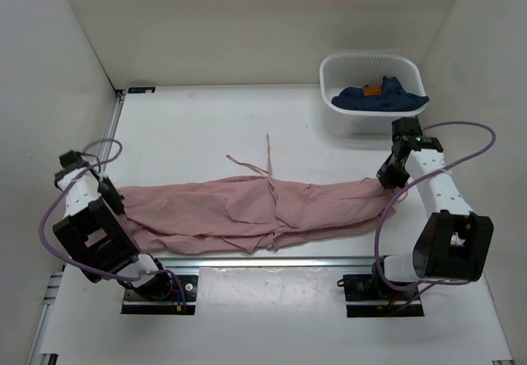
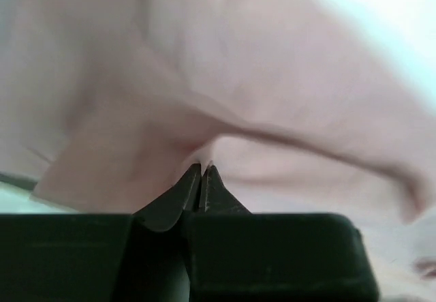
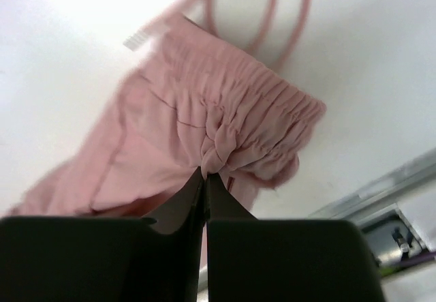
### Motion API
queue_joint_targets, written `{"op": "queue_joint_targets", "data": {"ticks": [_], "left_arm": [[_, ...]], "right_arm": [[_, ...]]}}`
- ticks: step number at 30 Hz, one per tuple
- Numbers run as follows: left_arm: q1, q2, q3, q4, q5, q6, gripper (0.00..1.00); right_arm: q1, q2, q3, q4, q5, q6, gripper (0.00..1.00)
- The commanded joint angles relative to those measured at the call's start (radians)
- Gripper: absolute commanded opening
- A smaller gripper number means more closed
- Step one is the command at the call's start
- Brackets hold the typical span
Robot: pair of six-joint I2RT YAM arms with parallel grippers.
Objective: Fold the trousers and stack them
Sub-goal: Fold the trousers
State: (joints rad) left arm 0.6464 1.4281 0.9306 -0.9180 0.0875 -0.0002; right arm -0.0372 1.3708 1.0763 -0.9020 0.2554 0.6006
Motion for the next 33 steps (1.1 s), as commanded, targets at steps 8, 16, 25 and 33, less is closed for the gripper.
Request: {"op": "queue_joint_targets", "data": {"ticks": [8, 16, 25, 33], "left_arm": [[-0.004, -0.024, 0.57, -0.005, -0.031, 0.0, 0.14], [0.035, -0.271, -0.053, 0.119, -0.3, 0.0, 0.14], [0.087, -0.301, -0.269, 0.202, -0.397, 0.0, 0.38], [0.11, -0.279, -0.046, 0.024, -0.365, 0.0, 0.84]], "right_arm": [[-0.003, 0.088, 0.378, -0.043, 0.001, -0.062, 0.0], [-0.003, -0.064, 0.003, 0.009, -0.022, -0.024, 0.0], [-0.012, 0.016, -0.093, 0.058, -0.011, -0.059, 0.2], [-0.012, 0.04, 0.075, -0.012, 0.015, -0.142, 0.79]]}}
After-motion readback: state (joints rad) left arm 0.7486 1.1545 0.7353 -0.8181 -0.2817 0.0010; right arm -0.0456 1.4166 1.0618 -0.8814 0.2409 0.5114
